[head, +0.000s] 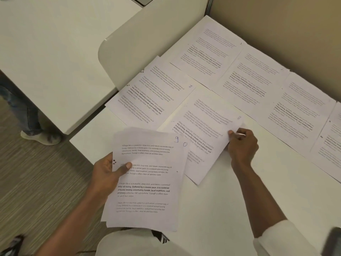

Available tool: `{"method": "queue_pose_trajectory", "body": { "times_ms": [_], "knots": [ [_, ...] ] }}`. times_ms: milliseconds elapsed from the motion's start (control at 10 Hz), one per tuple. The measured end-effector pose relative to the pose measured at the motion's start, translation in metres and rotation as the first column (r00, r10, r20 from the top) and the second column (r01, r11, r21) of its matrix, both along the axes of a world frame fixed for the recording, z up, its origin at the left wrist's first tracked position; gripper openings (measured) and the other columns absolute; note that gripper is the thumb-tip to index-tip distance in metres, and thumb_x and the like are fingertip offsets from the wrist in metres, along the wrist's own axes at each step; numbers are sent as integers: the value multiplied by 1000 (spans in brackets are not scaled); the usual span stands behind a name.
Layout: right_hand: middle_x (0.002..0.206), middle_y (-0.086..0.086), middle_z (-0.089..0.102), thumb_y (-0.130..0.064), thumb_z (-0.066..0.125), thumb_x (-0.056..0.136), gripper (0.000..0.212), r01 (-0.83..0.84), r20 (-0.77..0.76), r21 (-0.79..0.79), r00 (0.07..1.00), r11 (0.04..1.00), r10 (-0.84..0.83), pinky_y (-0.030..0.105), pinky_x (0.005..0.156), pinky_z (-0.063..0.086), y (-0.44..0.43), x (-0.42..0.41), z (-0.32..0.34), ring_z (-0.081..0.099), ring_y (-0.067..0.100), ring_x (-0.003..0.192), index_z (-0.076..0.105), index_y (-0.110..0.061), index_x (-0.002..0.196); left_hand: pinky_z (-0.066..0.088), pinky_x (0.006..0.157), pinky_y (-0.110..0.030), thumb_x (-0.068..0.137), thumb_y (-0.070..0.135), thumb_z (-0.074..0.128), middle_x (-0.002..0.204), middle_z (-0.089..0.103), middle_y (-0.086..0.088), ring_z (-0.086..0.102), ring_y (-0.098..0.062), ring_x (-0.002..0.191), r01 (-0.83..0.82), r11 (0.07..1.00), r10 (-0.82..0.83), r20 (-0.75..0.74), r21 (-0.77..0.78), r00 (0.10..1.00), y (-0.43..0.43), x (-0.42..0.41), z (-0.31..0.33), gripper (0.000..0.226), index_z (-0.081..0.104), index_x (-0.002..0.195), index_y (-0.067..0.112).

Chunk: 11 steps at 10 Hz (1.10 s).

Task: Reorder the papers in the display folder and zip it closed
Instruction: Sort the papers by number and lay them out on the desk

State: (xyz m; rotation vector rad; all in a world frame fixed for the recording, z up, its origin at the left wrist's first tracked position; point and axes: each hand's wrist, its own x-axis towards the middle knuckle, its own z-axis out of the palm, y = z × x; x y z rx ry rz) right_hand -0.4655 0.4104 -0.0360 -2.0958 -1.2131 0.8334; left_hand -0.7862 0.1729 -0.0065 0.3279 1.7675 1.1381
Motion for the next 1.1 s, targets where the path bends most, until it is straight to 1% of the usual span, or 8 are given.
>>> {"method": "queue_pose_trajectory", "body": {
  "times_ms": [100,200,300,400,500,600,800,1100],
  "knots": [
    [91,-6,71,-32,74,94,43,-20,84,12,996,1000,19,40,90,49,-3,-4,7,67,29,108,54,-17,128,60,96,-51,87,5,82,116,80,-1,77,-24,107,50,999,-50,-3,0,999,2,6,3,36,75,121,14],
    [136,5,54,-40,76,89,68,-245,350,114,917,963,192,48,87,52,-15,-7,8,49,28,131,43,-18,144,61,96,-50,88,5,82,117,80,0,77,-23,108,91,996,-91,-1,0,996,5,11,5,38,74,123,15],
    [161,4,36,-49,75,90,76,-553,408,98,780,827,474,51,109,45,-28,-6,-3,31,25,150,42,-23,154,61,95,-54,88,5,81,116,81,-2,78,-26,106,160,987,-160,13,-5,987,7,15,6,38,74,123,16],
    [175,6,14,-66,65,93,87,-755,447,-18,581,655,681,50,124,23,-38,-7,-17,9,25,162,31,-29,164,61,95,-57,87,3,80,115,81,-5,78,-28,104,209,978,-209,25,2,978,8,18,9,37,75,122,14],
    [176,8,-1,-79,46,94,90,-804,507,-100,466,586,725,53,128,16,-42,-10,-24,-4,26,163,24,-31,166,61,94,-57,86,4,81,114,81,-4,78,-29,104,238,971,-238,22,-1,971,10,19,11,36,75,121,15],
    [176,9,-5,-82,37,94,90,-803,533,-140,432,579,727,53,129,15,-44,-14,-23,-8,27,162,21,-31,167,61,93,-57,86,6,82,114,81,-4,79,-28,103,244,970,-243,21,-9,970,10,18,11,36,75,120,16],
    [176,9,-6,-88,22,92,93,-793,514,-161,440,587,736,50,130,10,-46,-27,-17,-10,25,162,18,-33,167,62,91,-57,85,6,82,114,81,-4,79,-28,103,253,968,-252,34,-9,967,13,22,14,38,75,121,15],
    [176,10,-3,-85,31,95,91,-797,532,-141,440,588,724,51,130,13,-45,-28,-21,-7,27,162,20,-31,167,62,92,-58,86,6,81,116,81,-4,79,-29,104,250,968,-249,55,-11,967,11,21,12,39,74,123,15]
  ]
}}
